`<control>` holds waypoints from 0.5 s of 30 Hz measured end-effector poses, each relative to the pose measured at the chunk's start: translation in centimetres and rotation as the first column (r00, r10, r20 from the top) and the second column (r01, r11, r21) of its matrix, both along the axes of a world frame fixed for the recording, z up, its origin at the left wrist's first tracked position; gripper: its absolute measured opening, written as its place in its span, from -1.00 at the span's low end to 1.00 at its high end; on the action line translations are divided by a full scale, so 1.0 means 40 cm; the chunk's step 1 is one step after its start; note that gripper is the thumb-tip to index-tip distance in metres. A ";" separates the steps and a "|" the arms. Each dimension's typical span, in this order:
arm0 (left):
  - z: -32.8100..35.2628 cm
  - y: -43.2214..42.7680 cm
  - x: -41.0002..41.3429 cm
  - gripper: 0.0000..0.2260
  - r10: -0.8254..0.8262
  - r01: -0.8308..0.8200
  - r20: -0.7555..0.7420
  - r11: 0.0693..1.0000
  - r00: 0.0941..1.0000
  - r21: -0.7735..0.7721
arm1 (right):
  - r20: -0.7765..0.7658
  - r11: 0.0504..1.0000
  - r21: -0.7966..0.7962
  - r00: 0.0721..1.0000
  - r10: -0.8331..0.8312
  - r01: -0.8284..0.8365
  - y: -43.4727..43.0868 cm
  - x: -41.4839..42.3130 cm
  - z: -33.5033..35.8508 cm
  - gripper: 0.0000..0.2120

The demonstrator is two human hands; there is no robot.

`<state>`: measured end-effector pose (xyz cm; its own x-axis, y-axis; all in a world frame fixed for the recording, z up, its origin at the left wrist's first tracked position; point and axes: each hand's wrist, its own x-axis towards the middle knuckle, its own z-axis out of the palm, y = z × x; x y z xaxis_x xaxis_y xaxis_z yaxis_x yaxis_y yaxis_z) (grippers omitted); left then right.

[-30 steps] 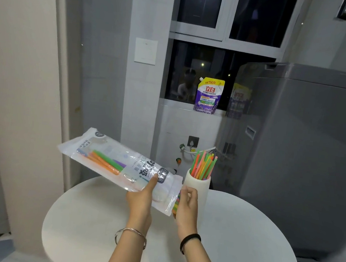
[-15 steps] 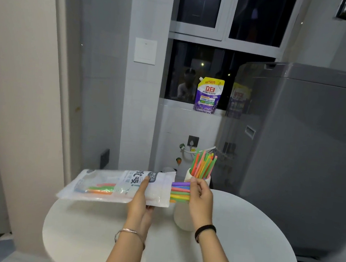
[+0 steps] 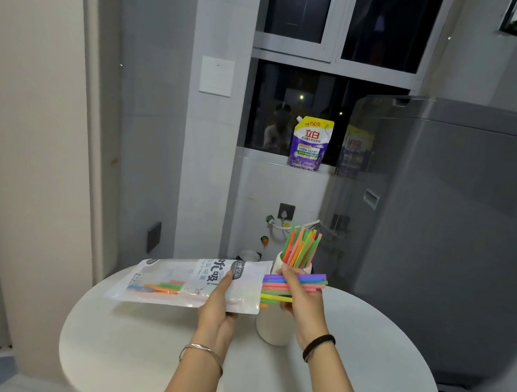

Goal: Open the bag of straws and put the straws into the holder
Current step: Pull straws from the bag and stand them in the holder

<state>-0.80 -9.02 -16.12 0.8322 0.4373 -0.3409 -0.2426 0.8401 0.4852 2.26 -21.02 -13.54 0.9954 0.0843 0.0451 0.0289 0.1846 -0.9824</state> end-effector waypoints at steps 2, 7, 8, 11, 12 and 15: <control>0.001 0.000 -0.001 -0.54 -0.002 0.002 -0.003 1.000 1.000 -0.007 | -0.015 0.996 0.025 0.996 -0.086 0.087 -0.004 0.002 0.003 -0.81; 0.000 0.009 -0.003 -0.54 -0.003 0.004 0.019 0.999 1.000 -0.034 | 0.000 0.935 0.197 0.954 -0.300 0.294 -0.023 0.011 0.012 -0.75; -0.001 0.007 -0.002 -0.53 -0.002 0.002 0.012 1.000 1.000 -0.026 | 0.008 0.947 0.194 0.965 -0.262 0.255 -0.017 0.007 0.012 -0.79; -0.004 -0.004 0.003 -0.53 -0.020 0.020 0.008 1.000 1.000 0.007 | 0.027 0.986 0.134 0.994 -0.104 0.099 0.011 -0.005 0.003 -0.85; -0.003 -0.007 0.004 -0.54 -0.021 0.021 0.008 1.000 1.000 0.014 | 0.030 0.993 0.101 0.997 -0.069 0.066 0.016 -0.005 0.000 -0.81; 0.000 -0.009 0.005 -0.55 -0.010 0.010 0.005 1.000 1.000 0.009 | 0.045 0.997 0.001 0.996 -0.072 0.072 0.014 0.005 -0.001 -0.74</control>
<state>-0.61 -9.39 -16.12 0.8381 0.4321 -0.3330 -0.2367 0.8381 0.4916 2.46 -20.45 -13.58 0.9959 0.0123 0.0895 0.0858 0.1796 -0.9800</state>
